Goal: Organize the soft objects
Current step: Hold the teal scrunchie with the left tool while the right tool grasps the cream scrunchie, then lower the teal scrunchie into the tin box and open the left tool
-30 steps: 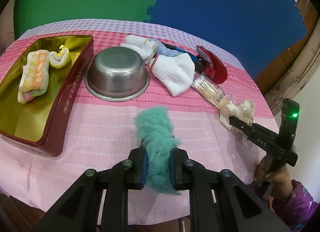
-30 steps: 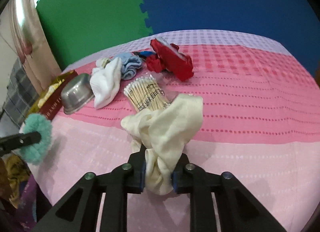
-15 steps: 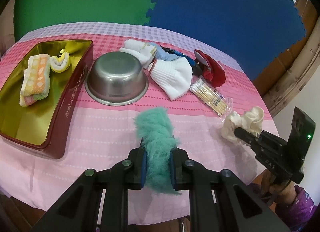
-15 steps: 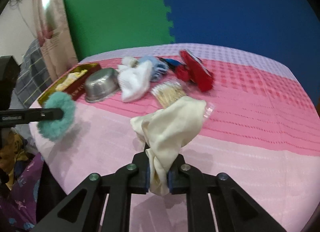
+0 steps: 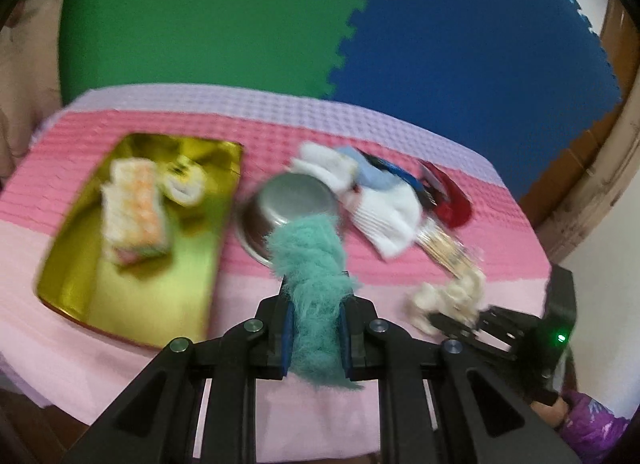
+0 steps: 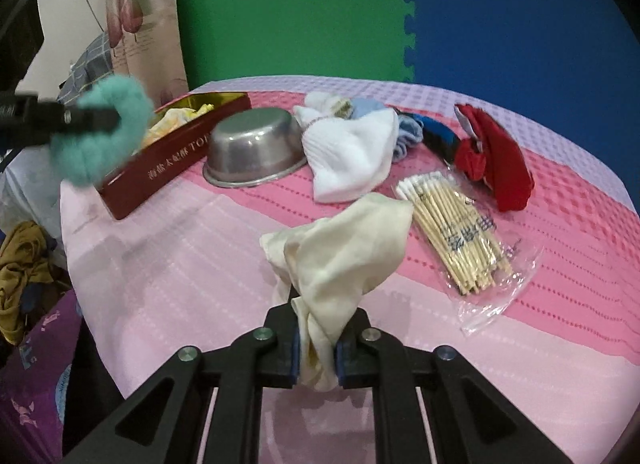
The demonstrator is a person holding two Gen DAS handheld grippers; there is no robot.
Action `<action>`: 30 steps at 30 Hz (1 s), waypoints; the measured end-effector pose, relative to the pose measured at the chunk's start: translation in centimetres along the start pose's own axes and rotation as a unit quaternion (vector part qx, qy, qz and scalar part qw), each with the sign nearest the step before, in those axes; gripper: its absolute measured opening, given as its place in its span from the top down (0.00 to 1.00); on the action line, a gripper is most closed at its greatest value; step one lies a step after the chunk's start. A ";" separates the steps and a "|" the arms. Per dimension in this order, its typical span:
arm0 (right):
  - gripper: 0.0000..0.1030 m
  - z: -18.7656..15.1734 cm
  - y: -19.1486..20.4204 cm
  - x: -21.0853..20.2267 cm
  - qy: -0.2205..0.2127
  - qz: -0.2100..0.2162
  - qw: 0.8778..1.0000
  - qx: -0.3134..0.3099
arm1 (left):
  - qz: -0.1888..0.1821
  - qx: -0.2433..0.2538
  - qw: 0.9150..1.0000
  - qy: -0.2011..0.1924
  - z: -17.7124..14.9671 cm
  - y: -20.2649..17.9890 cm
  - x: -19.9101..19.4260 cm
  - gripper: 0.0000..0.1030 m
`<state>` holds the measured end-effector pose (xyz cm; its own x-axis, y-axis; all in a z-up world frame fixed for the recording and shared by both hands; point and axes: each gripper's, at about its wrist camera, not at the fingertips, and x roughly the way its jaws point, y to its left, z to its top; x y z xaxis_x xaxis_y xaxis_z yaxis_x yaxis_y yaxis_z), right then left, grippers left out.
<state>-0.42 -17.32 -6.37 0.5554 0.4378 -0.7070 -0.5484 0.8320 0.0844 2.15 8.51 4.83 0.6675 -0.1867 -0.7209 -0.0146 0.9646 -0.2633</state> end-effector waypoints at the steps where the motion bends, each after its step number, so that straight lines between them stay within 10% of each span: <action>1: 0.89 0.0 -0.1 0.0 0.000 0.001 1.000 0.002 | 0.013 0.001 1.000 -0.002 0.6 0.9 -0.1 0.86; 13: 0.89 -0.3 -0.6 0.2 0.003 0.004 1.000 0.018 | 0.090 0.008 0.996 0.013 4.1 7.9 4.7 0.86; 30: 0.89 -0.3 -0.6 0.4 0.006 0.005 1.000 0.025 | 0.099 0.020 0.993 0.062 6.1 9.5 11.1 0.82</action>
<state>-0.10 -17.75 -6.90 0.5422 0.4419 -0.7147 -0.5215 0.8439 0.1262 13.98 16.78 -1.76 0.5570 -0.0128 -0.8304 -0.1051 0.9908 -0.0858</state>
